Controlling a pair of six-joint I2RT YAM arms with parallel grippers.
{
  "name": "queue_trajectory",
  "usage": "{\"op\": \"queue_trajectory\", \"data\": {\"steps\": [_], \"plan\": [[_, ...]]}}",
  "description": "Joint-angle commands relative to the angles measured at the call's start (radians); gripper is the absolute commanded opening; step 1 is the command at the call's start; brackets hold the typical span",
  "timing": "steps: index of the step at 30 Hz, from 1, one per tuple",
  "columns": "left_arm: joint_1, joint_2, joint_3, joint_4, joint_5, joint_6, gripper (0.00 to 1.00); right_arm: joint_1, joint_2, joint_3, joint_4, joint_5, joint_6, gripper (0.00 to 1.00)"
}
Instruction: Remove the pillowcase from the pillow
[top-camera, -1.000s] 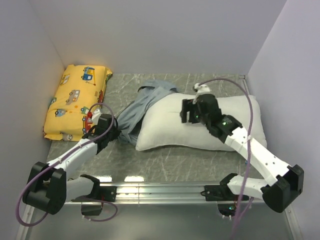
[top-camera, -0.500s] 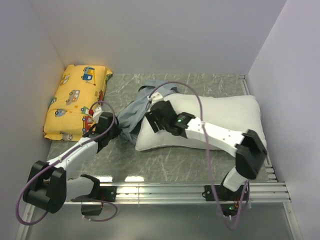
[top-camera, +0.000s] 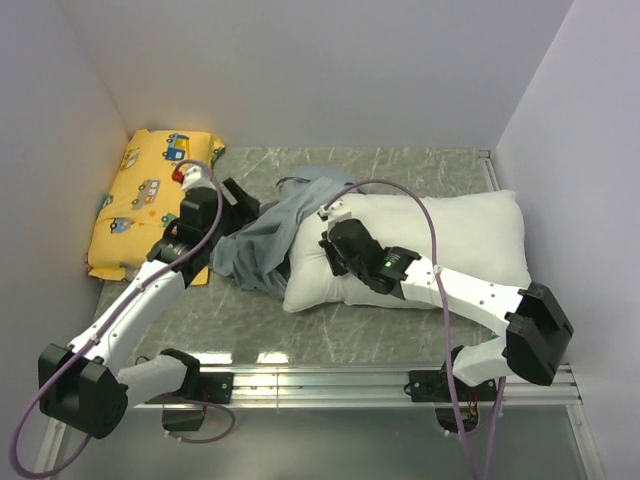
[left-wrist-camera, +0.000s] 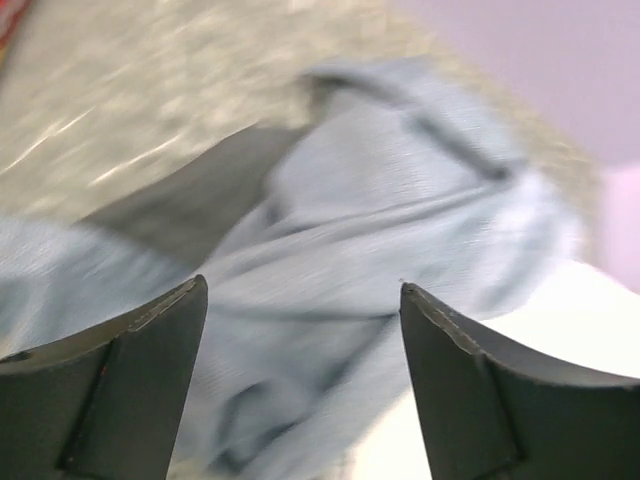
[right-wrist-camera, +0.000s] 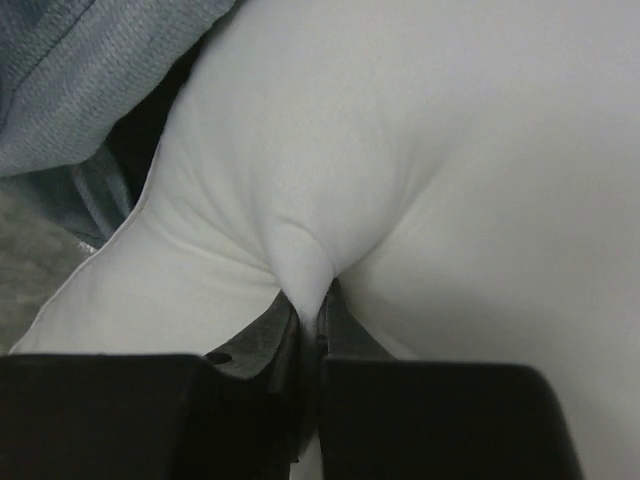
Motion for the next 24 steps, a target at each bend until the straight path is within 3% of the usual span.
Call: {"op": "queue_trajectory", "data": {"steps": [1, 3, 8, 14, 16, 17, 20, 21, 23, 24], "plan": [[-0.03, 0.04, 0.102, 0.06, 0.15, 0.122, 0.84, -0.006, -0.052, -0.052, 0.008, -0.091, 0.056, 0.0], [-0.079, 0.126, 0.174, 0.054, 0.212, 0.16, 0.85, -0.006, -0.065, -0.055, 0.012, -0.097, 0.065, 0.0], [-0.227, 0.247, 0.276, 0.085, 0.197, 0.208, 0.88, -0.004, -0.069, -0.052, 0.002, -0.086, 0.074, 0.0], [-0.234, 0.438, 0.366, 0.08, 0.172, 0.225, 0.86, -0.004, -0.08, -0.052, 0.001, -0.102, 0.091, 0.0], [-0.236, 0.482, 0.379, 0.08, 0.137, 0.22, 0.8, -0.004, -0.086, -0.047, -0.008, -0.093, 0.091, 0.0], [-0.236, 0.499, 0.411, 0.065, 0.096, 0.214, 0.76, -0.004, -0.091, -0.046, -0.021, -0.091, 0.091, 0.0], [-0.216, 0.554, 0.48, -0.001, -0.059, 0.169, 0.52, -0.004, -0.12, -0.038, -0.047, -0.088, 0.086, 0.0], [-0.207, 0.571, 0.489, -0.002, -0.078, 0.145, 0.34, -0.004, -0.131, -0.039, -0.053, -0.088, 0.088, 0.0], [-0.17, 0.584, 0.515, 0.007, -0.095, 0.123, 0.14, -0.004, -0.169, -0.049, -0.062, -0.088, 0.086, 0.0], [-0.156, 0.599, 0.523, 0.014, -0.095, 0.105, 0.09, -0.004, -0.183, -0.053, -0.067, -0.09, 0.086, 0.0]]}}
